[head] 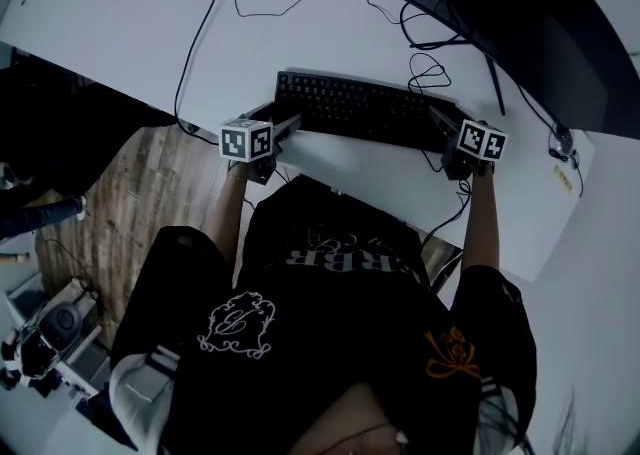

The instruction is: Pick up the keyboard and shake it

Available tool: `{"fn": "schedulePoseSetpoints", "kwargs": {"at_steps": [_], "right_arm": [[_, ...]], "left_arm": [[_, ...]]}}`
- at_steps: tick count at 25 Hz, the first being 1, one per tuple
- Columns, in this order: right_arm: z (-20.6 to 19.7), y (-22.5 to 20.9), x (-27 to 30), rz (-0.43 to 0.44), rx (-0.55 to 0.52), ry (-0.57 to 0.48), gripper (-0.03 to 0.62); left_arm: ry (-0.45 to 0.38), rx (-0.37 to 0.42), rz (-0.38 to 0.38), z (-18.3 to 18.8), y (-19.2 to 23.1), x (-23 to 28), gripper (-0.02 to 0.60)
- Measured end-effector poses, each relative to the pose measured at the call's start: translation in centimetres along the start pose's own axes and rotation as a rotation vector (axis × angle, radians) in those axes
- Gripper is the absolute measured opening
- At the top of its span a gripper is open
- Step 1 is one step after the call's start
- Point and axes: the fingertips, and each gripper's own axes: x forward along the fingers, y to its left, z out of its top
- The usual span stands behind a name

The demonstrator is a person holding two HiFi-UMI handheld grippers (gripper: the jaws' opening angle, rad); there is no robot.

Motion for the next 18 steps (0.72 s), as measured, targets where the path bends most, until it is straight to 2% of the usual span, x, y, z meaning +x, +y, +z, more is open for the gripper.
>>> {"fn": "schedulePoseSetpoints", "kwargs": {"at_steps": [3,5,10,13,15,18], "right_arm": [[0.3,-0.2,0.0,-0.036,0.047,-0.027,0.354],[0.4,-0.2,-0.1,-0.05,0.064,-0.046,0.347],[-0.2,0.0,-0.6,-0.073,0.09,-0.051,0.334],[-0.4,0.0,-1.2,-0.084,0.115,-0.077,0.321],[-0.1,0.1,-1.7,-0.088,0.127,-0.11,0.288],[0.7,1.0,-2.5,-0.082,0.107,-0.145,0.287]], "left_arm": [[-0.012,0.009,0.022,0.2,0.4,0.0,0.325],[-0.022,0.011,0.04,0.3,0.9,-0.2,0.266],[-0.03,0.006,0.062,-0.1,1.6,-0.2,0.262],[-0.022,0.031,0.067,0.2,1.4,-0.2,0.262],[-0.022,0.052,0.072,0.6,1.4,-0.2,0.262],[-0.029,0.078,0.078,1.4,1.6,-0.4,0.262]]}}
